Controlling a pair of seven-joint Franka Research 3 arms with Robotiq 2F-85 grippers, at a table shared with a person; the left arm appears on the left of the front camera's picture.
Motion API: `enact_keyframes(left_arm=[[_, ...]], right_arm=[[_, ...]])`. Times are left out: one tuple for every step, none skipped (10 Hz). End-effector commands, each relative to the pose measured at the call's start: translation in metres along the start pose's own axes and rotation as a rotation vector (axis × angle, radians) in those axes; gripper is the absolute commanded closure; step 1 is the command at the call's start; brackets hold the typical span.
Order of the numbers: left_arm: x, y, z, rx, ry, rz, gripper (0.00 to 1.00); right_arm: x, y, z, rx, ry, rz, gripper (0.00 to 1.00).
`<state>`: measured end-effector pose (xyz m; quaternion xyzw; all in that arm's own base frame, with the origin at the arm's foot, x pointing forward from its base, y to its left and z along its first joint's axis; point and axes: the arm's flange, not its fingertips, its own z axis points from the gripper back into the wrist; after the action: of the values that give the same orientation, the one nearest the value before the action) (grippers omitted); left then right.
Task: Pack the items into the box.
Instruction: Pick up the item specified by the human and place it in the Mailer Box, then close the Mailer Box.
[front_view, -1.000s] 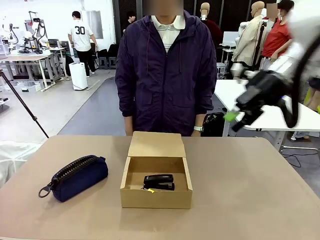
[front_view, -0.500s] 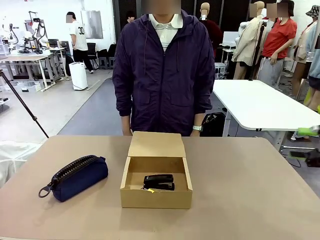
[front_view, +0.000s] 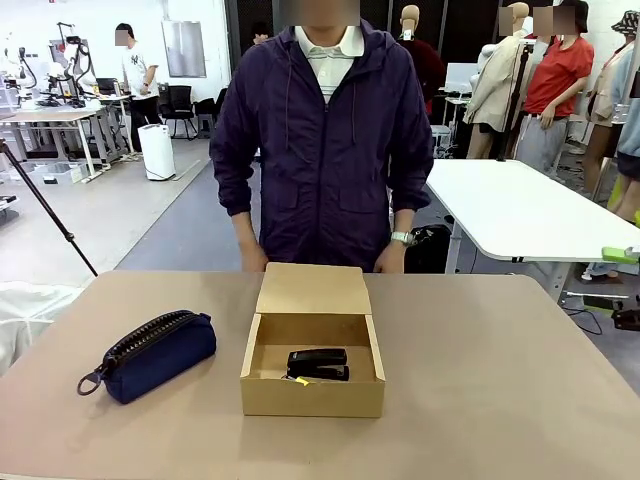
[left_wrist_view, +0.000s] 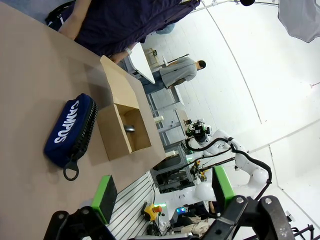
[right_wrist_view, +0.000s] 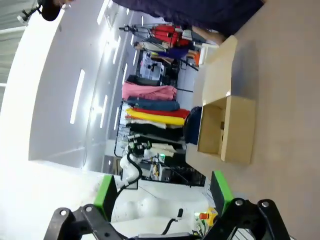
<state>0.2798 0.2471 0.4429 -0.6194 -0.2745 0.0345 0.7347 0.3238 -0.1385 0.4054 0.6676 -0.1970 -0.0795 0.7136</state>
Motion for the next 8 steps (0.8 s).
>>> enact_keyframes(left_arm=[[-0.0009, -0.0016, 0.0006, -0.010, 0.002, -0.006, 0.00], [-0.0009, -0.0016, 0.0006, -0.010, 0.002, -0.006, 0.00], [-0.0009, -0.0016, 0.0006, -0.010, 0.002, -0.006, 0.00], [-0.0009, -0.0016, 0.0006, -0.010, 0.002, -0.006, 0.00], [-0.0009, -0.0016, 0.0006, -0.010, 0.002, -0.006, 0.00], [-0.0009, -0.0016, 0.0006, -0.010, 0.002, -0.006, 0.00], [-0.0009, -0.0016, 0.0006, -0.010, 0.002, -0.006, 0.00], [-0.0009, -0.0016, 0.0006, -0.010, 0.002, -0.006, 0.00]], right_arm=[[-0.0057, 0.0066, 0.0052, -0.002, 0.016, 0.013, 0.00], [-0.0057, 0.0066, 0.0052, -0.002, 0.016, 0.013, 0.00], [-0.0057, 0.0066, 0.0052, -0.002, 0.016, 0.013, 0.00], [-0.0057, 0.0066, 0.0052, -0.002, 0.016, 0.013, 0.00], [-0.0057, 0.0066, 0.0052, -0.002, 0.016, 0.013, 0.00], [-0.0057, 0.0066, 0.0052, -0.002, 0.016, 0.013, 0.00], [-0.0057, 0.0066, 0.0052, -0.002, 0.016, 0.013, 0.00], [-0.0057, 0.0066, 0.0052, -0.002, 0.016, 0.013, 0.00]])
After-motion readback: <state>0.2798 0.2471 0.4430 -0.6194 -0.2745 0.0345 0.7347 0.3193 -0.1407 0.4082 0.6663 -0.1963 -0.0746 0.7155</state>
